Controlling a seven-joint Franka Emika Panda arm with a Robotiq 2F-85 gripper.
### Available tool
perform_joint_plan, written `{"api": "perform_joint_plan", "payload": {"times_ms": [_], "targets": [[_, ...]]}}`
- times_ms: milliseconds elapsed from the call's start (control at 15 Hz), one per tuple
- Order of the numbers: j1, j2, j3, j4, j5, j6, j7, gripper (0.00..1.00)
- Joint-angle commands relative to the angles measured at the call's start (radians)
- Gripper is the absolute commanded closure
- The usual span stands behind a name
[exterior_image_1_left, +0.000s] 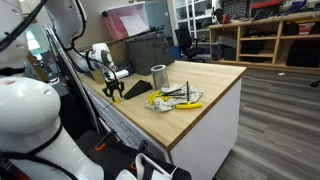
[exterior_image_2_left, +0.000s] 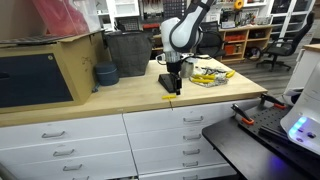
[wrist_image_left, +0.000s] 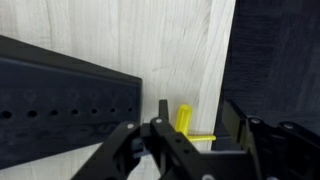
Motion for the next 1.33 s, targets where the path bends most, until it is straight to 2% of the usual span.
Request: {"api": "perform_joint_plan", "payload": {"times_ms": [0,267,333,933,1267], "targets": [[0.013,0.02,-0.008,0.017,-0.011,-0.015,0.019,0.66],[0.031,0.043,-0.017,0.017,-0.035,-0.007,0.04,0.98],[0.036,0.042,-0.022,0.018,-0.047,-0.004,0.047,1.0],[0.04,0.035,-0.025,0.012,-0.09,0.011,0.073,1.0],[0.047,0.024,-0.048,0.002,-0.12,0.052,0.12,1.0]]}}
